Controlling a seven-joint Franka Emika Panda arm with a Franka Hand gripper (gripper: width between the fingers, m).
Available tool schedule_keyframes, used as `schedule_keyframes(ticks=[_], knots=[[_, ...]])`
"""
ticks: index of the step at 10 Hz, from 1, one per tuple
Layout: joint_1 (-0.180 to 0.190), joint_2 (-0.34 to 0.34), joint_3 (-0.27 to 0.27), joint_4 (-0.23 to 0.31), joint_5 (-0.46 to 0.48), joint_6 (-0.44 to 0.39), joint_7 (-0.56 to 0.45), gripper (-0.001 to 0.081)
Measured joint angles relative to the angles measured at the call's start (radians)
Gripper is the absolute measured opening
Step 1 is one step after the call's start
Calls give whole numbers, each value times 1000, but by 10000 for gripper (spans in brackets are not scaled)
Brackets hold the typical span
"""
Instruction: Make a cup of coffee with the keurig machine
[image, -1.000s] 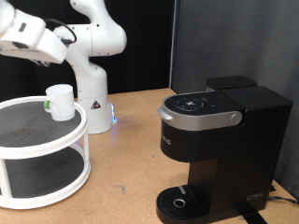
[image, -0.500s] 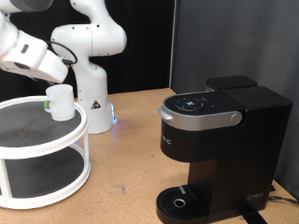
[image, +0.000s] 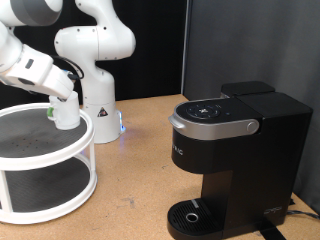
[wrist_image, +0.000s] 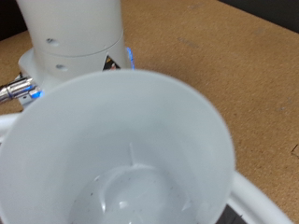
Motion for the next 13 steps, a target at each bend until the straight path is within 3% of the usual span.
schedule_keyframes(ticks=[1,2,8,13], knots=[[-1,0,-1,-11,-10,17,-5,732],[-2,2,-3,-21,-20,32,-8,797],[-2,60,-15,-52,-11,135,-15,803],[-1,87,-12,-41,72,74,-92,803]])
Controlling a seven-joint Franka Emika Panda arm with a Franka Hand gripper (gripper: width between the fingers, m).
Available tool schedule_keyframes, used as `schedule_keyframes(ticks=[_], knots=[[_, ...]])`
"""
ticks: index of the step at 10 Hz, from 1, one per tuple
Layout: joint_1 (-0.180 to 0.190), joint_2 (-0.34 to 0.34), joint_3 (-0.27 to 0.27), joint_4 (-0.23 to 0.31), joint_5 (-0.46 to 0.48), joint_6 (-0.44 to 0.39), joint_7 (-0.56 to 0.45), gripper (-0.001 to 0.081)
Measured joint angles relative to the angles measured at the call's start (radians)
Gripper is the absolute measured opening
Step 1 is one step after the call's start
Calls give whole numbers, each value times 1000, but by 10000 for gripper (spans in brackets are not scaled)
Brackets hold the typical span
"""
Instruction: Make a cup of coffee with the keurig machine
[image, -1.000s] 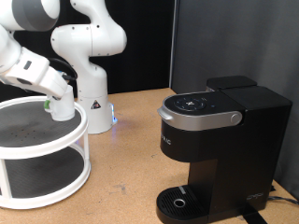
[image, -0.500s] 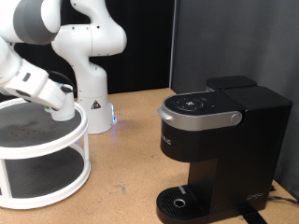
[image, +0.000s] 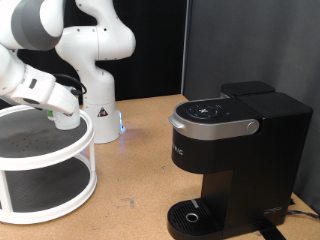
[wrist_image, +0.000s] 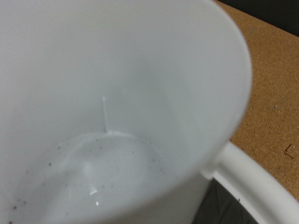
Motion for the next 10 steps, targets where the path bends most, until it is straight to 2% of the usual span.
schedule_keyframes(ticks=[4,5,6,7,8,9,10], knots=[[0,0,4,1,-1,-32,23,795],[0,0,5,1,-1,-33,34,630],[0,0,6,2,-1,-34,43,630],[0,0,7,2,-1,-34,49,429],[0,-1,8,3,-2,-34,56,429],[0,-1,9,4,-2,-34,60,293],[0,-1,11,4,-2,-34,63,110]])
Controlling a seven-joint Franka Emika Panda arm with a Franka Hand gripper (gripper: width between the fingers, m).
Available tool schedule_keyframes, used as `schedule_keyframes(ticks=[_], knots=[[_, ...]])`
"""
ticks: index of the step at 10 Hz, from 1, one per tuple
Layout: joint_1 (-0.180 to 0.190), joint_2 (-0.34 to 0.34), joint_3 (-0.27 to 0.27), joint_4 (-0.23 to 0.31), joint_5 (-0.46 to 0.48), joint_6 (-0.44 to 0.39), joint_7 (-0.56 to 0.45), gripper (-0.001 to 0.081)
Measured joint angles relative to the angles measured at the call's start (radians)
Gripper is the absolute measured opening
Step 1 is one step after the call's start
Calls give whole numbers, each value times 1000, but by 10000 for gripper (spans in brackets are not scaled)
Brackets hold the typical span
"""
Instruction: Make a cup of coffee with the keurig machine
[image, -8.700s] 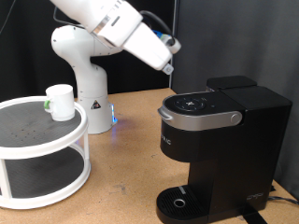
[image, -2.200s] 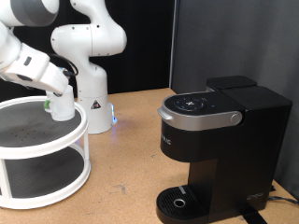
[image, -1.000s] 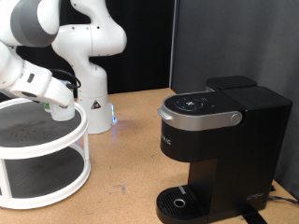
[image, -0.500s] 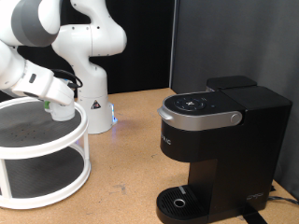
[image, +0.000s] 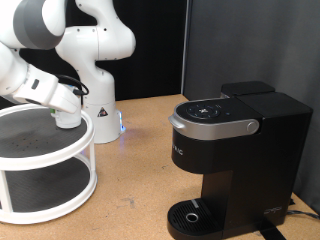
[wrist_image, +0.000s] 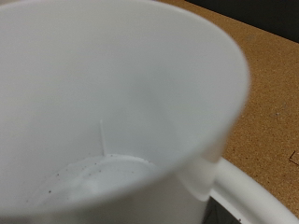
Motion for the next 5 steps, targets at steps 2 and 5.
schedule_keyframes(ticks=[2,5], knots=[[0,-1,3,1,0,-2,1,69],[0,-11,4,8,-1,-38,0,69]])
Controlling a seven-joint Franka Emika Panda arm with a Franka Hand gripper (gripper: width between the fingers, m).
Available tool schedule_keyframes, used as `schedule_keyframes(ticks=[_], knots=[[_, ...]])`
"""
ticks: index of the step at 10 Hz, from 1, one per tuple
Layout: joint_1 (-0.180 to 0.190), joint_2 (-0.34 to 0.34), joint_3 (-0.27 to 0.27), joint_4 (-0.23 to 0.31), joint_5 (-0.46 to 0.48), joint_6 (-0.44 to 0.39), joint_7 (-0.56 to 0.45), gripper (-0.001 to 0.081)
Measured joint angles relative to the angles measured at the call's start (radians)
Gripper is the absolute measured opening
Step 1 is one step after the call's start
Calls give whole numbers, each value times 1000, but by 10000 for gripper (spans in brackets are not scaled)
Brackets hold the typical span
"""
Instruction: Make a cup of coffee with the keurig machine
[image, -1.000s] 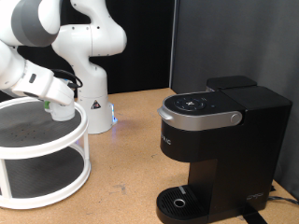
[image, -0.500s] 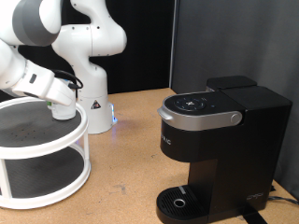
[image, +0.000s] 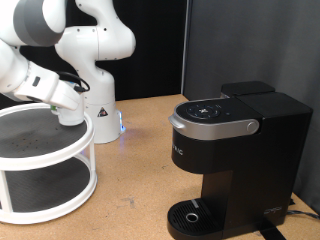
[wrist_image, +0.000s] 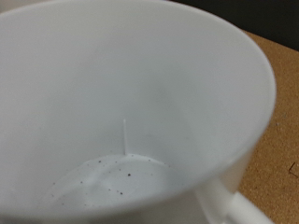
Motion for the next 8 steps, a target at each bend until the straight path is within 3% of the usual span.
schedule_keyframes(ticks=[6,8], knots=[[-1,-113,-1,45,0,-134,1,69],[-1,-109,-1,39,29,-132,49,69]])
